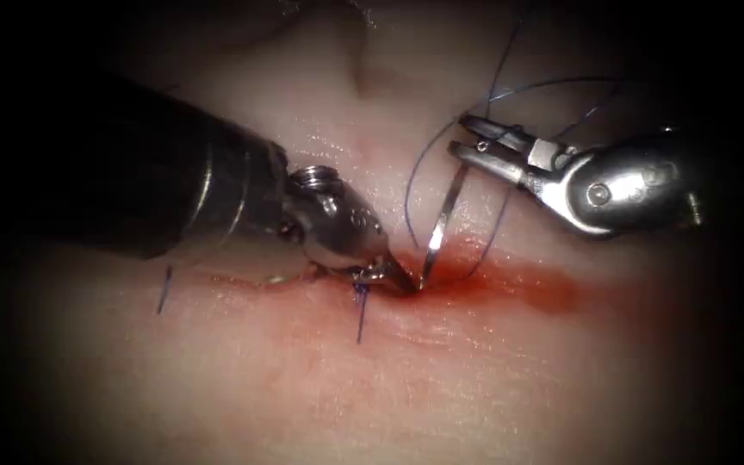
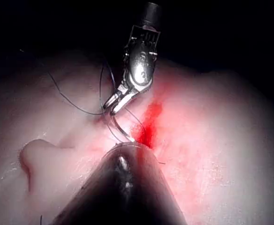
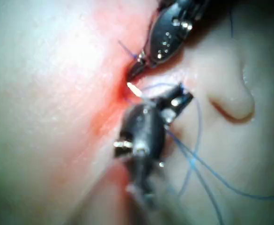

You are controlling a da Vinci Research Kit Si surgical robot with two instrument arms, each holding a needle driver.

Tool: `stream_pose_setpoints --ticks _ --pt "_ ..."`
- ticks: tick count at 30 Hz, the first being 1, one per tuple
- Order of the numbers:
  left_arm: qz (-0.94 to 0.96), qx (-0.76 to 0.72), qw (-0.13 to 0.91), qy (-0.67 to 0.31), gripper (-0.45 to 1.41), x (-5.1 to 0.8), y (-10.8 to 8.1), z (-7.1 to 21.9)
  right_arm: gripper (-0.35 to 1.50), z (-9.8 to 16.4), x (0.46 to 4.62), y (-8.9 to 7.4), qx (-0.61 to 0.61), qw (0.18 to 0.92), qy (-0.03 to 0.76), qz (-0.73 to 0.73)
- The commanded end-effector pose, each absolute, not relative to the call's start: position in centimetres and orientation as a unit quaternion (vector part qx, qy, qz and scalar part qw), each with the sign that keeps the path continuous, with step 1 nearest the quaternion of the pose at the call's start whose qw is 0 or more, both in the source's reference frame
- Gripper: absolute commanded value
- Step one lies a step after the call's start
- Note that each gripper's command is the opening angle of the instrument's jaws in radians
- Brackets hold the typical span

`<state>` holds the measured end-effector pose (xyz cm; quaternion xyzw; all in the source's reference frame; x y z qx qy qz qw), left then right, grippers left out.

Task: Wound Closure

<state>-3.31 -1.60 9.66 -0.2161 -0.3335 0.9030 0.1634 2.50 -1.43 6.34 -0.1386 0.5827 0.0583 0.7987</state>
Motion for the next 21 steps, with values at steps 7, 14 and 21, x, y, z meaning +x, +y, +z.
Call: stream_pose_setpoints --ticks 7,14,21 --pt "0.904 -0.218 0.167 -0.327 -0.11 -3.33 -1.61 9.58 -0.35 6.38 2.6 -1.6 -0.133 0.803 0.58 0.035" --pt "0.904 -0.218 0.168 -0.326 -0.11 -3.31 -1.62 9.51 -0.35 6.37 2.61 -1.62 -0.131 0.802 0.582 0.033" --pt "0.905 -0.219 0.175 -0.319 -0.15 -3.32 -1.66 9.28 -0.35 6.36 2.61 -1.6 -0.129 0.802 0.582 0.033"
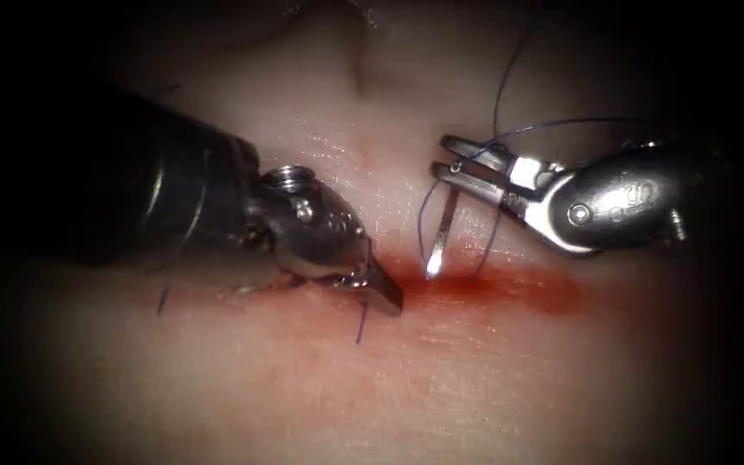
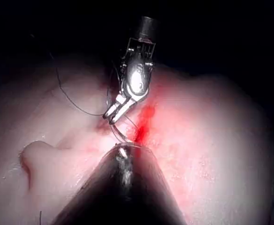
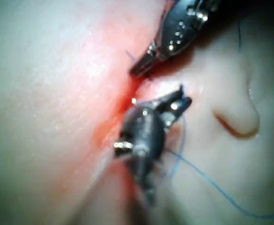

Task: Wound Closure

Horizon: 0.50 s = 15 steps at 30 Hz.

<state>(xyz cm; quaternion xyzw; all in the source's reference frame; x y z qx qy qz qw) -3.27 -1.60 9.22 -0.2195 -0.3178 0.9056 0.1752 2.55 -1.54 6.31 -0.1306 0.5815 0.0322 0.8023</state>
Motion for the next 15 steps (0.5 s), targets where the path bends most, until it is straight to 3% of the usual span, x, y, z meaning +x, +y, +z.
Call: stream_pose_setpoints --ticks 1,15 --pt "0.905 -0.219 0.176 -0.319 -0.16 -3.33 -1.66 9.25 -0.35 6.36 2.61 -1.6 -0.13 0.801 0.583 0.033" --pt "0.907 -0.218 0.176 -0.315 -0.18 -3.39 -1.86 9.23 -0.35 6.37 2.61 -1.58 -0.101 0.787 0.607 0.045"
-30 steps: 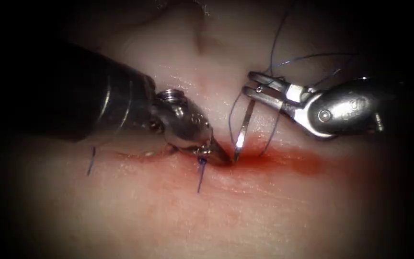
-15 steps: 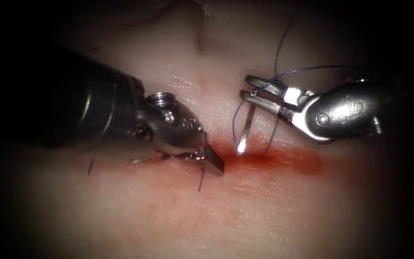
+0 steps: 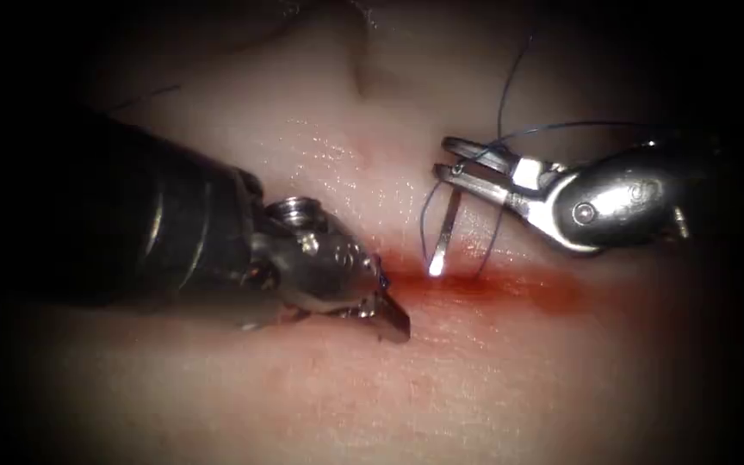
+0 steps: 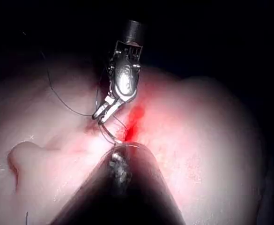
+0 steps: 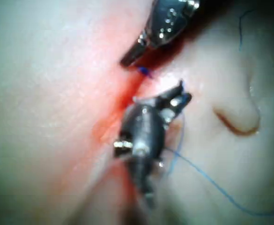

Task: Wound Closure

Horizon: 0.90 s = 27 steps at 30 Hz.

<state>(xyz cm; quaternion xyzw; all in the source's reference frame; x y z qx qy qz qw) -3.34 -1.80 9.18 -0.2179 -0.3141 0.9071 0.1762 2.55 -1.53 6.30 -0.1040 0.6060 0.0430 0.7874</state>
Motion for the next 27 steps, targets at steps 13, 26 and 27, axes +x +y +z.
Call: stream_pose_setpoints --ticks 13,26,27 --pt "0.907 -0.216 0.171 -0.319 -0.2 -3.52 -2.05 9.4 -0.35 6.33 2.6 -1.52 -0.069 0.769 0.63 0.076" --pt "0.907 -0.216 0.169 -0.318 -0.2 -3.48 -2.04 9.46 -0.35 6.28 2.62 -1.49 -0.055 0.76 0.641 0.096" --pt "0.907 -0.216 0.169 -0.318 -0.2 -3.48 -2.04 9.46 -0.35 6.28 2.63 -1.49 -0.053 0.758 0.642 0.098"
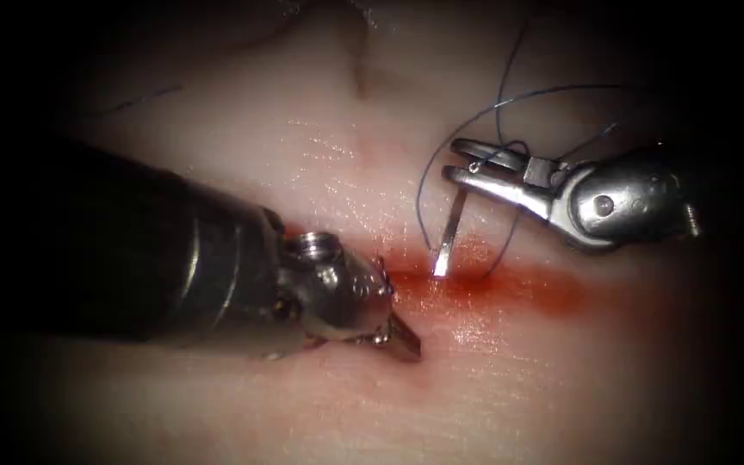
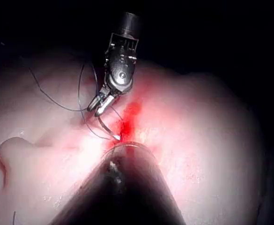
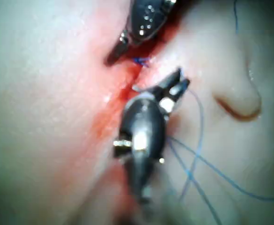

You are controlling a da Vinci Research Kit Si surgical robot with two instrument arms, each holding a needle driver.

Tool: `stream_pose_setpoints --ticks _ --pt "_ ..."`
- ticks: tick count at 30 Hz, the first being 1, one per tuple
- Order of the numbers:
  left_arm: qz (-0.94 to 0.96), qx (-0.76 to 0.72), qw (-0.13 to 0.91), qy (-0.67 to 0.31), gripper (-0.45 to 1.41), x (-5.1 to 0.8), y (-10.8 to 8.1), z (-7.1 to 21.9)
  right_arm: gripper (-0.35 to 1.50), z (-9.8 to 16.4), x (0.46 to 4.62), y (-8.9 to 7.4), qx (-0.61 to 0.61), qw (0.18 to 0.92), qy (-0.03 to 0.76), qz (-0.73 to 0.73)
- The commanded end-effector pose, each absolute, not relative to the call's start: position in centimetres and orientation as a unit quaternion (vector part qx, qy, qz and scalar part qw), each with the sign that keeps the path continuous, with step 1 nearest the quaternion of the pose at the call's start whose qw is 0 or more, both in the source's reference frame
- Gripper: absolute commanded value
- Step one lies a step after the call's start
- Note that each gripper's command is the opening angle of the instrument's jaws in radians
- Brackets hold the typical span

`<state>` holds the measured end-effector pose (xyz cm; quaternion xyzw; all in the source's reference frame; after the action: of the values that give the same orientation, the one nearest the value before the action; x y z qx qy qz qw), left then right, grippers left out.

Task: Wound Closure

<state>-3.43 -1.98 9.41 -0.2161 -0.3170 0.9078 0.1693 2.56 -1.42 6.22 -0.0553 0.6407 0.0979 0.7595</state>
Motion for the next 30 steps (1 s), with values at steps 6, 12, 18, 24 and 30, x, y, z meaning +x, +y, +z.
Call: stream_pose_setpoints --ticks 6,12,18,24,30 --pt "0.908 -0.216 0.166 -0.318 -0.2 -3.45 -2.04 9.51 -0.35 6.25 2.66 -1.49 -0.042 0.754 0.647 0.104" --pt "0.908 -0.216 0.165 -0.318 -0.2 -3.42 -2.03 9.53 -0.35 6.24 2.69 -1.52 -0.027 0.75 0.652 0.11" --pt "0.908 -0.216 0.164 -0.318 -0.2 -3.42 -2.03 9.53 -0.35 6.23 2.7 -1.53 -0.018 0.747 0.654 0.117" --pt "0.908 -0.216 0.164 -0.318 -0.22 -3.41 -2.03 9.54 -0.35 6.2 2.67 -1.49 -0.013 0.746 0.656 0.119" --pt "0.909 -0.216 0.163 -0.318 -0.22 -3.4 -2.05 9.6 -0.35 6.18 2.67 -1.48 -0.007 0.745 0.654 0.127"
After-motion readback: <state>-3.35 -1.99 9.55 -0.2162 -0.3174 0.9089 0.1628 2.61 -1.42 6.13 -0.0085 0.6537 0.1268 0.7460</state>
